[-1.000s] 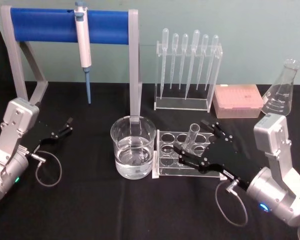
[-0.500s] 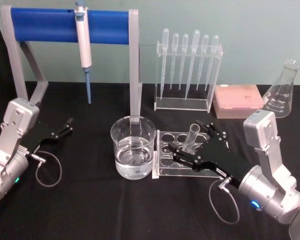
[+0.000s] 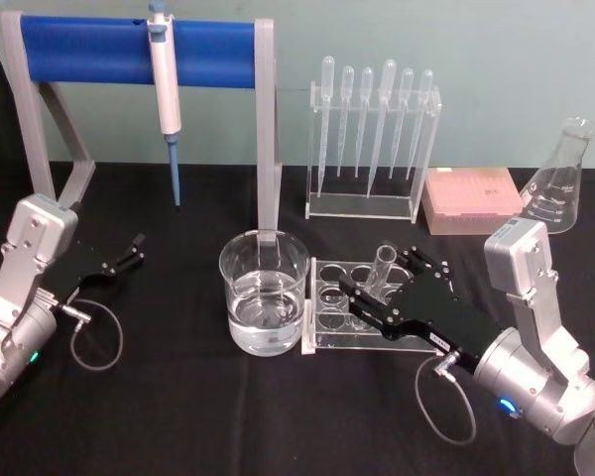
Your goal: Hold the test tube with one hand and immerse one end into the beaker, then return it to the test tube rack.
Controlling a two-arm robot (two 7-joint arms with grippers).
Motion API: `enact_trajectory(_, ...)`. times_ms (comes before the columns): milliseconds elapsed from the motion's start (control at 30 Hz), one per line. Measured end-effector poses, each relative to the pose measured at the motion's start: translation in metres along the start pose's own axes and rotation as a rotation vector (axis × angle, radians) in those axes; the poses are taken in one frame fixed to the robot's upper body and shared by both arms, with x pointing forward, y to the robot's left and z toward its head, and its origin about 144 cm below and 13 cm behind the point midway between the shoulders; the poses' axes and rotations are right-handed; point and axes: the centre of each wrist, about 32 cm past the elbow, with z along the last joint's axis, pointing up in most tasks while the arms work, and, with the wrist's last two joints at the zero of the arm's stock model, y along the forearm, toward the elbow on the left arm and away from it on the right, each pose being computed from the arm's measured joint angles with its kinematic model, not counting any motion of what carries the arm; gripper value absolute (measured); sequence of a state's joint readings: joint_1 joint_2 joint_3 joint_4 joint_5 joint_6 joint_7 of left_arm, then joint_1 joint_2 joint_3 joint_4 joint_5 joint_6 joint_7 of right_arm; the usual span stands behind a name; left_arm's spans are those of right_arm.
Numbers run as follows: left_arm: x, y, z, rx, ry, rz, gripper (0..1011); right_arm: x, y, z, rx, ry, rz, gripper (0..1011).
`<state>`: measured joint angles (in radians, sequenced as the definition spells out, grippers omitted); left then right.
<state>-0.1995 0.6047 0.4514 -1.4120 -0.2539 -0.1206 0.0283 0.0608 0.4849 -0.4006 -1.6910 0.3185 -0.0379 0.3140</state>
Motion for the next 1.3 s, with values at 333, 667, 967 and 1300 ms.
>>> enact_trajectory(333,0.0,0.0,0.0,0.0,0.0,0.0,1000,0.0,0.0,0.0,0.003,0.0,0.0,451)
enact_trajectory(667,0.0,0.0,0.0,0.0,0.0,0.0,1000,0.0,0.0,0.0,0.004,-0.001,0.0,227)
enact_trajectory(967,0.0,0.0,0.0,0.0,0.0,0.0,1000,0.0,0.0,0.0,0.004,-0.001,0.0,227)
enact_trajectory(1300,0.0,0.0,0.0,0.0,0.0,0.0,1000,0.024,0.005,0.029,-0.014,-0.041,0.082,227)
